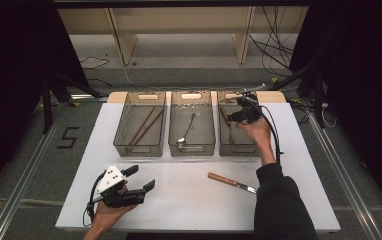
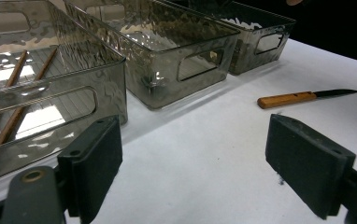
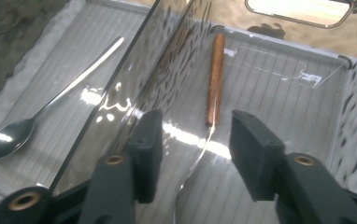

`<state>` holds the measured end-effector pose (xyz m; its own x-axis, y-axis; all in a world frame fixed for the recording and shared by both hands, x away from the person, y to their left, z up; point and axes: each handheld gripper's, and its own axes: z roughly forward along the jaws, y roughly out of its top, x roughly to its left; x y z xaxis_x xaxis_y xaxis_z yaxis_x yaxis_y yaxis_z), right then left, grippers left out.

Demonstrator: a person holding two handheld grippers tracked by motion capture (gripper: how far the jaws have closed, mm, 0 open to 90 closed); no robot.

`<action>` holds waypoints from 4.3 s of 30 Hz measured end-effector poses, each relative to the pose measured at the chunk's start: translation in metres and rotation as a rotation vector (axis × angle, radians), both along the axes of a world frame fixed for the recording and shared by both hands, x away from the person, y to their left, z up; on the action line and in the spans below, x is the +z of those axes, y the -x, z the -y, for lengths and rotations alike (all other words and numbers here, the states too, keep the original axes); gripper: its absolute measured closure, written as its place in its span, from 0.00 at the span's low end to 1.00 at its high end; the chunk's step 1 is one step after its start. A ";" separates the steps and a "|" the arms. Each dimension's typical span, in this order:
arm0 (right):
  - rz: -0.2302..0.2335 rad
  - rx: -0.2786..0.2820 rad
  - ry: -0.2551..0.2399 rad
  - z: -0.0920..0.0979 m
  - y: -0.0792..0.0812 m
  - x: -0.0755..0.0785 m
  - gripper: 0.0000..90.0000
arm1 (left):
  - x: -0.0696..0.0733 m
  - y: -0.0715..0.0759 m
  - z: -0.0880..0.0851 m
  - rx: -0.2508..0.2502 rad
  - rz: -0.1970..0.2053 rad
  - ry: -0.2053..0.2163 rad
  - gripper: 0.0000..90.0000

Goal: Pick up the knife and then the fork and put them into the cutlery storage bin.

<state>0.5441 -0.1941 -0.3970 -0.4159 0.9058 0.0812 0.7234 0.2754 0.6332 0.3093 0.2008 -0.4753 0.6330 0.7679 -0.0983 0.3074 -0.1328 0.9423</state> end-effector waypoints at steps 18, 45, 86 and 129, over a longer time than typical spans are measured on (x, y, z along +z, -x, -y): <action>0.089 0.214 -0.054 0.005 0.068 0.021 0.39 | -0.001 0.000 0.000 0.002 -0.001 0.000 0.21; 0.026 0.462 -0.014 -0.005 0.145 -0.008 0.33 | 0.000 0.000 0.002 -0.006 0.003 0.005 0.21; -0.257 0.527 0.340 -0.021 0.144 -0.061 0.62 | 0.000 0.001 0.002 -0.009 0.003 0.001 0.21; -0.195 0.607 0.401 -0.027 0.149 -0.048 0.86 | 0.000 0.001 0.003 -0.009 0.009 0.000 0.21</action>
<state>0.3954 -0.1669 -0.4454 -0.8633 0.4978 -0.0833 0.4598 0.8437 0.2770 0.3083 0.1981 -0.4752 0.6404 0.7624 -0.0922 0.2976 -0.1357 0.9450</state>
